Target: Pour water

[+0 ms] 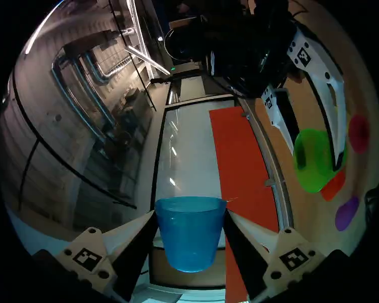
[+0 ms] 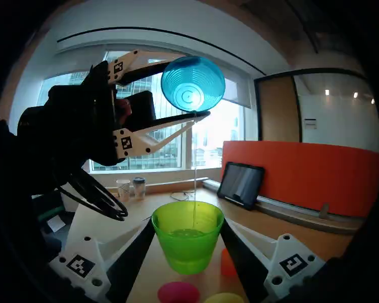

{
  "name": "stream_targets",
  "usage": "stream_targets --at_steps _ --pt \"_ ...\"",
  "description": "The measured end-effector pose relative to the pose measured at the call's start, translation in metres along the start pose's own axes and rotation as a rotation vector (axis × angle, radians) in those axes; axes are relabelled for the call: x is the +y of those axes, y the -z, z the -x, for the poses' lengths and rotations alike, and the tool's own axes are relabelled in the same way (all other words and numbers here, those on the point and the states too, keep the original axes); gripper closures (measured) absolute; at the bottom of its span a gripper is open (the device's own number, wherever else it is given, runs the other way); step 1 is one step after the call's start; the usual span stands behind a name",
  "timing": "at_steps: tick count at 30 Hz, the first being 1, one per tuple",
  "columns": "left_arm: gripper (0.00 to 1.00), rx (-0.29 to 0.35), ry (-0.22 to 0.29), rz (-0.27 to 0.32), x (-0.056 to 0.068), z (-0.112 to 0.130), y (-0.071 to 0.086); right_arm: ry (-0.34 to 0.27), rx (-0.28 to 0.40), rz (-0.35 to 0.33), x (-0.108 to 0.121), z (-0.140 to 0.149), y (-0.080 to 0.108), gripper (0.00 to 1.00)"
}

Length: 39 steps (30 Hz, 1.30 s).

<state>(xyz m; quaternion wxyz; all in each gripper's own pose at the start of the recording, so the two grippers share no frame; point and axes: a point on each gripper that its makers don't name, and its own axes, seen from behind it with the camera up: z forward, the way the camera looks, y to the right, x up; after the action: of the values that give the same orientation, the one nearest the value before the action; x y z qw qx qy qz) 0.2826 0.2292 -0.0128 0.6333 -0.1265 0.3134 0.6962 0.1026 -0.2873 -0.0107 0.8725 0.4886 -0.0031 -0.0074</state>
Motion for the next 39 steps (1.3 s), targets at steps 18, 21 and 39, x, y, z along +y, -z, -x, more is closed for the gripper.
stream_targets --at_steps 18,21,39 --pt "0.14 -0.019 0.189 0.032 0.006 0.01 0.0 0.001 0.004 0.011 0.002 0.0 0.003 0.09" --pt "0.14 -0.023 0.256 0.036 0.007 0.013 -0.001 0.003 0.007 0.016 0.003 -0.001 0.004 0.09" --pt "0.14 -0.072 0.627 0.065 0.017 0.031 -0.002 -0.004 0.02 0.039 0.008 -0.001 0.013 0.09"
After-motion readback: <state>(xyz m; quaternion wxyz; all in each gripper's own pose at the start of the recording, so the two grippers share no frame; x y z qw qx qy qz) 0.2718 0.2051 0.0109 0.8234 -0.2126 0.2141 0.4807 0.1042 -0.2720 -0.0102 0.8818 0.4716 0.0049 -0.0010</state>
